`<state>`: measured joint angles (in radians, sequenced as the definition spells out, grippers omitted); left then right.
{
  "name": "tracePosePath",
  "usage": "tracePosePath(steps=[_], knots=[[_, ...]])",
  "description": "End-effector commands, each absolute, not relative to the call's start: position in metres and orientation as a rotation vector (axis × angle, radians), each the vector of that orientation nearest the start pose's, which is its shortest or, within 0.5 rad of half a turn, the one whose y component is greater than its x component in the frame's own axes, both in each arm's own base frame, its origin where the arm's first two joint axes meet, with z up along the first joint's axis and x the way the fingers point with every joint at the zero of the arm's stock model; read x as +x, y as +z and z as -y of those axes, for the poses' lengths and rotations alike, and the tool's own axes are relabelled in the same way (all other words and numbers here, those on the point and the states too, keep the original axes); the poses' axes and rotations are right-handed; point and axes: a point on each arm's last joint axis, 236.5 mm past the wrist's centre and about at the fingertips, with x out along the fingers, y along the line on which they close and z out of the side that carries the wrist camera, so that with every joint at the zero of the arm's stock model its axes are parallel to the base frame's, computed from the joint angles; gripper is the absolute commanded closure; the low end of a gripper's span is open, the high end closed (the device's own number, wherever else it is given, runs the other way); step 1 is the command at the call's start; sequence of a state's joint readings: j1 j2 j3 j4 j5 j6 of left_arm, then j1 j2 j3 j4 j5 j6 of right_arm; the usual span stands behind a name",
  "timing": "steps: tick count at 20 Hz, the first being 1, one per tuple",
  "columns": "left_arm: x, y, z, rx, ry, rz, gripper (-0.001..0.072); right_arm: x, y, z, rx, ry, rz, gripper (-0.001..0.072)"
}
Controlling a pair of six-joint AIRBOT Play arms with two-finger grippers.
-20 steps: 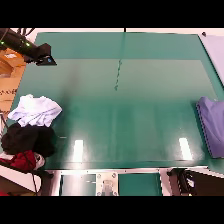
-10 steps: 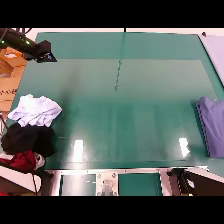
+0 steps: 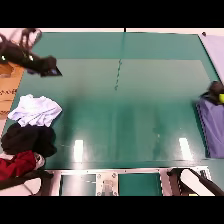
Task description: Fold the shirts.
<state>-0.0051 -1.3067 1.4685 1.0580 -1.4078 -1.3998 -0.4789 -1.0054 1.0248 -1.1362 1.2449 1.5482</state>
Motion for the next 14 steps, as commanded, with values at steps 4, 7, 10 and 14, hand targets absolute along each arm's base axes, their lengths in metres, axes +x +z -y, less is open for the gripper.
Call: tracePosePath(steps=[4, 7, 10, 14], knots=[[0.299, 0.044, 0.139, -0.239, -0.488, -1.286, 0.0687, 0.305, 0.011, -0.066, 0.384, 0.168, -1.236, 0.0699], [0.301, 0.025, 0.129, -0.221, -0.440, -1.292, 0.0686, 0.310, 0.014, -0.086, 0.353, 0.218, -1.203, 0.0697], [0.303, 0.024, 0.125, -0.221, -0.415, -1.289, 0.0685, 0.310, 0.015, -0.088, 0.357, 0.224, -1.202, 0.0697], [0.304, 0.024, 0.125, -0.221, -0.415, -1.288, 0.0684, 0.310, 0.015, -0.088, 0.356, 0.225, -1.202, 0.0697]])
